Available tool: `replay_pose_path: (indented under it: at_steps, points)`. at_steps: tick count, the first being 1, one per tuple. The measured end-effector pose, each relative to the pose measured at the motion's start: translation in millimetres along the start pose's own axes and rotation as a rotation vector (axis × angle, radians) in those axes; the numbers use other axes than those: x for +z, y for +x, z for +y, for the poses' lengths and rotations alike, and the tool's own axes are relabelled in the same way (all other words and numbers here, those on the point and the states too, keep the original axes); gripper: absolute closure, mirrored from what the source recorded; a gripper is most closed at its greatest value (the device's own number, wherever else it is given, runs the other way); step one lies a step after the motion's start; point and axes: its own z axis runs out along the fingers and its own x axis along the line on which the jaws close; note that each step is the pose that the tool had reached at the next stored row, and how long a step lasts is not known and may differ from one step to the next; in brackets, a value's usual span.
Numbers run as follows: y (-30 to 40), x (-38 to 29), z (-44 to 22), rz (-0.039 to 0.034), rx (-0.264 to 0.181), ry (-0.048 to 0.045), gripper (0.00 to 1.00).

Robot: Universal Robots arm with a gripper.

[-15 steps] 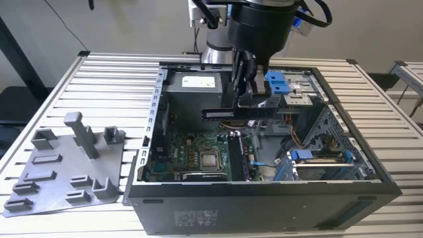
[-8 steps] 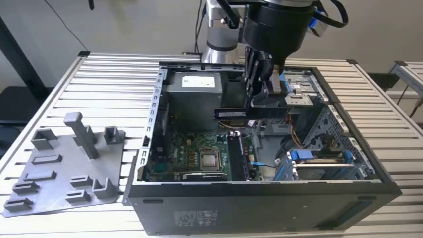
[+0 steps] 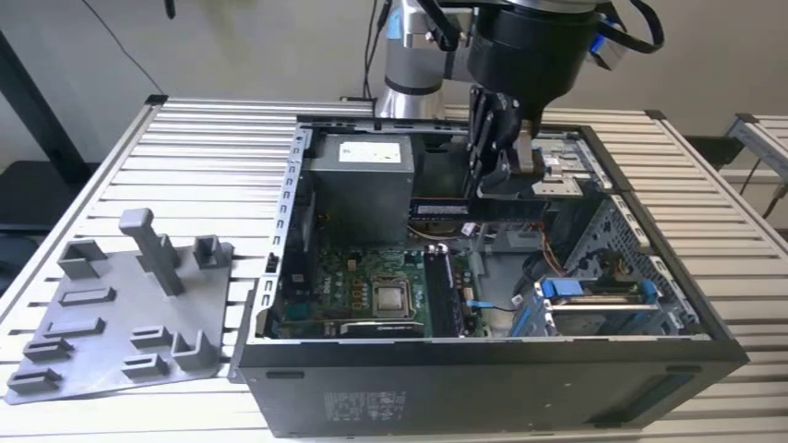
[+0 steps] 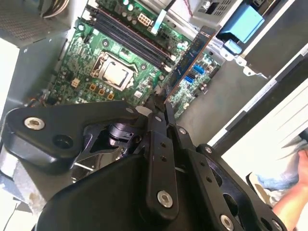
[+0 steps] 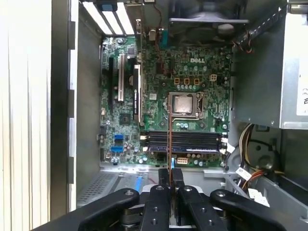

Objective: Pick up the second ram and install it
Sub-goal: 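Pick up the second ram and move it above second insertion slot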

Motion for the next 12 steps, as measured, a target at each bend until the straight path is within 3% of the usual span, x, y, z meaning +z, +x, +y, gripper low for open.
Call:
replay_pose_path:
  at_steps: [4,8,12]
  points:
    - [-1.0,0.1,-0.5,-0.0008,0.038,-0.0011,0.86]
    - [-1.6,0.1,-0.5,-0.0009,0.039,-0.0012,0.86]
    - [-8.4,-0.1,0.0,-0.0007,0.039,-0.0012,0.86]
